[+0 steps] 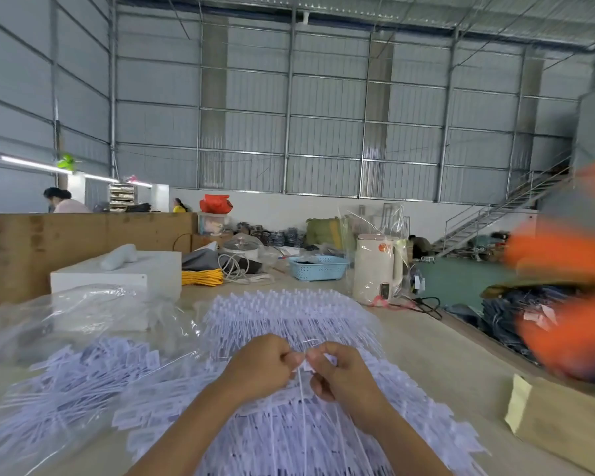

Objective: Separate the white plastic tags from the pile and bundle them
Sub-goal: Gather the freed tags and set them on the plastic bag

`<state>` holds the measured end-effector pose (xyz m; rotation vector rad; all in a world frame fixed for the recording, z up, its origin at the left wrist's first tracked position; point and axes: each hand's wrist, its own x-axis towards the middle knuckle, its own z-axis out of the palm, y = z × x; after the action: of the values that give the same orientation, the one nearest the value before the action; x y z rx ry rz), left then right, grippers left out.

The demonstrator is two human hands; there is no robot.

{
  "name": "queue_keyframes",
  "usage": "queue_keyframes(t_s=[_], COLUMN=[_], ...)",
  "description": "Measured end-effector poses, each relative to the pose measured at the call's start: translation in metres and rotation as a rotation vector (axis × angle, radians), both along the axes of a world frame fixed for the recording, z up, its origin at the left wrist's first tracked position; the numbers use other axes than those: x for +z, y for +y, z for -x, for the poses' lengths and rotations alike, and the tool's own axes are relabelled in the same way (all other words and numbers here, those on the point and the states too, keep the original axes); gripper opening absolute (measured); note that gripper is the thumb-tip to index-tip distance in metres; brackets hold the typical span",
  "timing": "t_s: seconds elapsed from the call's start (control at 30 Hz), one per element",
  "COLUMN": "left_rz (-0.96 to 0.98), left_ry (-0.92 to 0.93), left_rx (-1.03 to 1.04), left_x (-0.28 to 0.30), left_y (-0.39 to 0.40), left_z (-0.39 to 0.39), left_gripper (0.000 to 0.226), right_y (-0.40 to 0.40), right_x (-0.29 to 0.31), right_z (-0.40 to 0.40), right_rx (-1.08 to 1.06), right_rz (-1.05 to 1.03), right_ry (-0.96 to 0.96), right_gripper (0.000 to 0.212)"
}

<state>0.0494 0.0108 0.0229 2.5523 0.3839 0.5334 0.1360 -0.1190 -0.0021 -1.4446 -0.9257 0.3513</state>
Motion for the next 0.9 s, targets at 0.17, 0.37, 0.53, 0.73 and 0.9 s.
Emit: queue_keyframes(t_s=[0.17, 0.37, 0.53, 0.73, 0.9], left_rz=[0.158, 0.361, 0.512, 0.986, 0.993], left_ry=[-0.014, 0.022, 0.104, 0.235, 0.360], left_rx=[0.018, 0.107, 0.122, -0.012, -0.302], left_x=[-0.006, 0.002, 0.009, 0.010, 0.020], left_y=[0.001, -0.008, -0.010, -0.003, -0.004], left_z=[-0.006, -0.006, 0.001, 0.008, 0.021], left_gripper=[0.045, 0.053, 0.036, 0.034, 0.034], right_y=[0.001, 0.002, 0.003, 0.006, -0.006], right_x=[-0.003, -0.004, -0.007, -0.008, -0.002], right_z=[-0.002, -0.002, -0.002, -0.005, -0.028], right_rx=[-0.026, -0.085, -0.137, -0.211, -0.458], right_rz=[-0.017, -0.031, -0.046, -0.116, -0.160], right_ry=[-0.053, -0.160, -0.270, -0.519, -0.238], right_gripper=[0.021, 0.021, 0.020, 0.035, 0.022])
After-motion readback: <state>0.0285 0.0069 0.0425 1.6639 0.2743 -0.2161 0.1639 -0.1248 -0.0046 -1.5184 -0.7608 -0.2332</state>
